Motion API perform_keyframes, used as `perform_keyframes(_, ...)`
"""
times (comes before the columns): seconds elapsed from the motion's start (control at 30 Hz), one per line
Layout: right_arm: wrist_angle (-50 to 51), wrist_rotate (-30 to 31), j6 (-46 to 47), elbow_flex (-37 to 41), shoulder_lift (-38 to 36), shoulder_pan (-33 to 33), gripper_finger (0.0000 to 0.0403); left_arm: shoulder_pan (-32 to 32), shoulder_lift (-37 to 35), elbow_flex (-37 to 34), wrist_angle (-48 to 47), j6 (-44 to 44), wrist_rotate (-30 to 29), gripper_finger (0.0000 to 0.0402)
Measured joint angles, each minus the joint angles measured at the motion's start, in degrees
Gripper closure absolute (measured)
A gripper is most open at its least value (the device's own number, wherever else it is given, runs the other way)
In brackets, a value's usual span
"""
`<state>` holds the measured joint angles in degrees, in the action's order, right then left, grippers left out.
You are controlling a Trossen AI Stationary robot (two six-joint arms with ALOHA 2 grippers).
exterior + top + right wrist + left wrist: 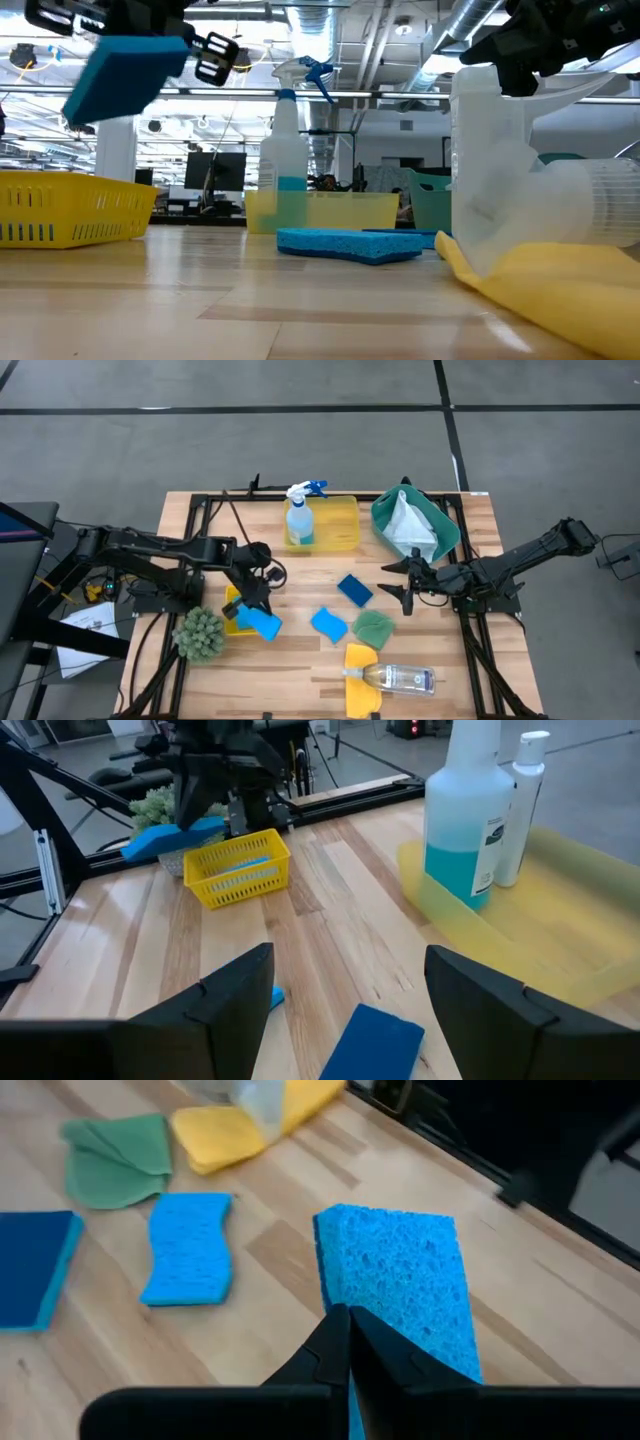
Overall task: Pick & Place Kitchen Items
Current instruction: Put the blue sponge into the bottom yellow bin
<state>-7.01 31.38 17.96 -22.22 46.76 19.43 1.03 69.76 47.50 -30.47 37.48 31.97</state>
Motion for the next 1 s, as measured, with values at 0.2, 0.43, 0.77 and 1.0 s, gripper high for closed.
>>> perform_keyframes(0.2, -0.4, 0.0, -0.6, 0.0, 0.0, 0.0, 0.0153, 0.0, 0.0, 4.0, -5.3, 6.9, 1.4, 0.0401)
perform_keyframes(0.43, -0.4, 0.0, -0.6, 0.0, 0.0, 0.0, 0.0153, 0.0, 0.0, 4.6, -5.3, 9.0, 2.3, 0.0401)
perform_keyframes(0.77, -0.4, 0.1, -1.0, 0.0, 0.0, -0.1, 0.0153, 0.0, 3.2, 4.7, 10.1, -6.3, -4.9, 0.0401)
perform_keyframes(1.0, -0.3, 0.2, -2.0, 0.0, 0.0, -0.1, 0.0153, -1.9, 15.2, 4.6, 15.0, -2.6, -2.9, 0.0401)
